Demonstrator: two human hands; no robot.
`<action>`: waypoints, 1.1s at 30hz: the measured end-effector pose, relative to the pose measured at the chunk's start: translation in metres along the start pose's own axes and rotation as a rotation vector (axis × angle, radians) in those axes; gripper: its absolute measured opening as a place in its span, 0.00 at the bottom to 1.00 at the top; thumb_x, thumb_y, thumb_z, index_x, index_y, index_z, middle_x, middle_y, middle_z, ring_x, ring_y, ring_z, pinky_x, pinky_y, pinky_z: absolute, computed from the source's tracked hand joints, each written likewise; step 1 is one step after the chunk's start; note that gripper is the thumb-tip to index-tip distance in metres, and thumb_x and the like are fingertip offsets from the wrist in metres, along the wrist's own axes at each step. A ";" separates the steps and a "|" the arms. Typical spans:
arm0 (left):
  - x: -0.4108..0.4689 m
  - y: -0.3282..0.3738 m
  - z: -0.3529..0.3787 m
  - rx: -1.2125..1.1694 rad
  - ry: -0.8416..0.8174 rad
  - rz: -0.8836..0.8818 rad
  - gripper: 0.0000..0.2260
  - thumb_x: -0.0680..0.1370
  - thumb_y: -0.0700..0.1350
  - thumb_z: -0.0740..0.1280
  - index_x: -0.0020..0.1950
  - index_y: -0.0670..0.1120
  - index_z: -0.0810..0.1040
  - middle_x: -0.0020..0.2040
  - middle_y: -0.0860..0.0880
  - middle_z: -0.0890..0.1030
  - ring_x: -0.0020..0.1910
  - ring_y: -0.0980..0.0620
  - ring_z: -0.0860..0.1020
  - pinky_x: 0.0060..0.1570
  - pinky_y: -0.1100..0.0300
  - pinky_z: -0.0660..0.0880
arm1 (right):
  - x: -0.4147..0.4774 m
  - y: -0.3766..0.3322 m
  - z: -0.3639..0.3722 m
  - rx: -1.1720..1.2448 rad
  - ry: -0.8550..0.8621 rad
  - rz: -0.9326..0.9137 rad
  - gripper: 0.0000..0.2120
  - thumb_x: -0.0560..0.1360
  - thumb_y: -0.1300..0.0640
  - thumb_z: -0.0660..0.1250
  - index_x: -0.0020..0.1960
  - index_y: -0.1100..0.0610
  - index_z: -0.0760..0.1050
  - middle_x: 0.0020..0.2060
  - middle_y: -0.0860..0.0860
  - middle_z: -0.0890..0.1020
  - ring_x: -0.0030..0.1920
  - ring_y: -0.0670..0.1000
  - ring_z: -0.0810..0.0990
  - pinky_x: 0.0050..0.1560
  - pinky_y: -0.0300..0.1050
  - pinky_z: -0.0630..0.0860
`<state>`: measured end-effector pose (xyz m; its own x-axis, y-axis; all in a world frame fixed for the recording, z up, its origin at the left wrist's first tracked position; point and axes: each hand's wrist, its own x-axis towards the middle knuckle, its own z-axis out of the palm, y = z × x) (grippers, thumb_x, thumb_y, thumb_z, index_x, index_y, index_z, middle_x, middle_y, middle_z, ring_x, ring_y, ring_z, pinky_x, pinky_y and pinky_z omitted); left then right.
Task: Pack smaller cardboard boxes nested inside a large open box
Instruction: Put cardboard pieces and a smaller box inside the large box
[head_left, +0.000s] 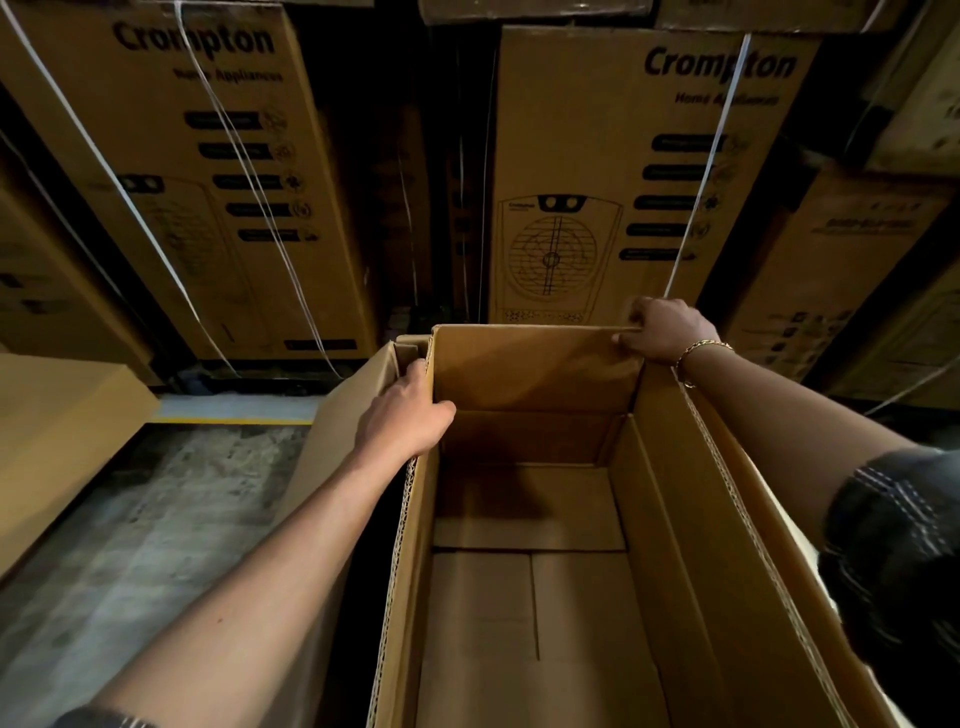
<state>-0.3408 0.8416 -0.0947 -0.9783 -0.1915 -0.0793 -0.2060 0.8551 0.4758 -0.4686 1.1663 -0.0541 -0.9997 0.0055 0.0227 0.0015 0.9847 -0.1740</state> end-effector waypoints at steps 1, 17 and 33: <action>0.002 0.001 0.000 -0.005 -0.004 -0.003 0.29 0.77 0.54 0.61 0.77 0.53 0.57 0.70 0.45 0.74 0.61 0.40 0.76 0.51 0.50 0.72 | 0.001 0.001 0.002 0.045 0.000 0.021 0.22 0.74 0.42 0.72 0.62 0.52 0.76 0.58 0.56 0.80 0.54 0.58 0.79 0.48 0.51 0.77; 0.006 0.000 0.004 -0.003 -0.039 -0.043 0.39 0.77 0.61 0.64 0.82 0.54 0.47 0.81 0.44 0.60 0.75 0.38 0.66 0.66 0.43 0.68 | -0.041 0.022 0.001 0.342 -0.025 0.058 0.28 0.77 0.42 0.66 0.72 0.55 0.69 0.67 0.57 0.76 0.66 0.59 0.74 0.63 0.54 0.74; -0.134 -0.024 -0.056 0.093 0.193 0.162 0.34 0.80 0.67 0.56 0.82 0.53 0.53 0.82 0.49 0.55 0.79 0.44 0.56 0.73 0.42 0.59 | -0.225 0.045 -0.038 0.100 0.025 -0.112 0.36 0.78 0.35 0.60 0.81 0.46 0.52 0.79 0.52 0.60 0.77 0.59 0.60 0.73 0.63 0.60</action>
<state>-0.2035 0.8199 -0.0461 -0.9780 -0.1290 0.1638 -0.0570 0.9210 0.3853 -0.2422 1.2157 -0.0291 -0.9926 -0.0983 0.0714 -0.1140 0.9571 -0.2665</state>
